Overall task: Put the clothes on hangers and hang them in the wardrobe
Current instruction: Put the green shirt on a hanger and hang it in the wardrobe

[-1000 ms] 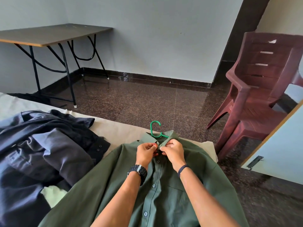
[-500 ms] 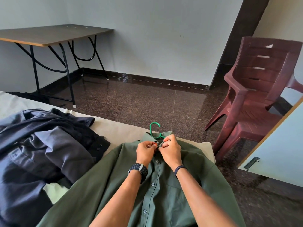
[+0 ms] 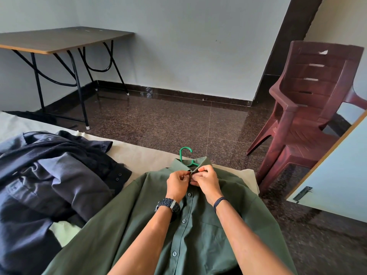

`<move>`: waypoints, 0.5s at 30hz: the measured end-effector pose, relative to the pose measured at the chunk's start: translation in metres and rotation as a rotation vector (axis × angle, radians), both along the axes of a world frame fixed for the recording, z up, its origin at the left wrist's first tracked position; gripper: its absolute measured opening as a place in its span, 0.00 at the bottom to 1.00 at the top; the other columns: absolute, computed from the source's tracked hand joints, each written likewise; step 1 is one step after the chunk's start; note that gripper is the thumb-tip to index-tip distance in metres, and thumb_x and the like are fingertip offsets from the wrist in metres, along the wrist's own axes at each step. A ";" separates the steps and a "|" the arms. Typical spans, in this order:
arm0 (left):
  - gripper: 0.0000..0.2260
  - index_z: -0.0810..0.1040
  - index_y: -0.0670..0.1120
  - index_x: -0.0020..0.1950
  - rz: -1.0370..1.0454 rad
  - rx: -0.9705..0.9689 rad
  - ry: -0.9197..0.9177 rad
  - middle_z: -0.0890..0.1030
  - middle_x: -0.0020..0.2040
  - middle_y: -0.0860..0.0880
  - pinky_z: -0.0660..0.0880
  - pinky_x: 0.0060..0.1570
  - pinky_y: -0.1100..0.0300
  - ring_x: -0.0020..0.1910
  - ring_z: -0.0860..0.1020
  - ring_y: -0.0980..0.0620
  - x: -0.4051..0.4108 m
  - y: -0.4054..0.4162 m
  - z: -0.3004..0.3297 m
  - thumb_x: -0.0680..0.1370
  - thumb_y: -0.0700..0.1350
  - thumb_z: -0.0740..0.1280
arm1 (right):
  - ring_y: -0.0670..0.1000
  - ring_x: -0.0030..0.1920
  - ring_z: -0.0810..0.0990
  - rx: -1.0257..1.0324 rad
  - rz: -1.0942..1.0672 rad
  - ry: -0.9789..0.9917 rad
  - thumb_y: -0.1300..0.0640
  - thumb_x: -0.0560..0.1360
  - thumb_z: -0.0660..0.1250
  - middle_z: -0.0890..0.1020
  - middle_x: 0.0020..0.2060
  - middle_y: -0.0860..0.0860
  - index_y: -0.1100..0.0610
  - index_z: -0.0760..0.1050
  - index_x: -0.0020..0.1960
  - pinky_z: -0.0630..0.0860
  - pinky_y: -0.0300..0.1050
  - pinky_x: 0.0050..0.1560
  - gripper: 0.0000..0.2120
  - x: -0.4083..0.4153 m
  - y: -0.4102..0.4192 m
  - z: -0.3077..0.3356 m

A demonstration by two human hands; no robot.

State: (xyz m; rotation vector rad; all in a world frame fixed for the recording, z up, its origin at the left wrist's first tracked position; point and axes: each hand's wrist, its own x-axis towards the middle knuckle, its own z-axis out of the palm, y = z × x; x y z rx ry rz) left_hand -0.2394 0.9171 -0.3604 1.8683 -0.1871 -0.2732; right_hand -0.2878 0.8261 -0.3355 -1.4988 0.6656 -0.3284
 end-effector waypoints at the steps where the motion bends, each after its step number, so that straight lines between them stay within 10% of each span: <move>1: 0.09 0.83 0.42 0.52 -0.004 0.002 -0.010 0.84 0.46 0.44 0.74 0.50 0.60 0.46 0.80 0.50 -0.002 0.000 0.000 0.77 0.36 0.65 | 0.51 0.36 0.81 0.003 -0.021 0.007 0.73 0.71 0.65 0.80 0.36 0.57 0.62 0.69 0.49 0.82 0.43 0.40 0.11 0.001 0.000 -0.001; 15: 0.06 0.81 0.48 0.38 0.043 -0.092 0.106 0.81 0.33 0.48 0.75 0.45 0.56 0.36 0.78 0.51 0.006 -0.003 -0.007 0.75 0.40 0.69 | 0.51 0.35 0.82 0.024 -0.051 -0.004 0.71 0.71 0.67 0.80 0.38 0.58 0.64 0.70 0.52 0.80 0.38 0.34 0.12 0.004 -0.002 -0.008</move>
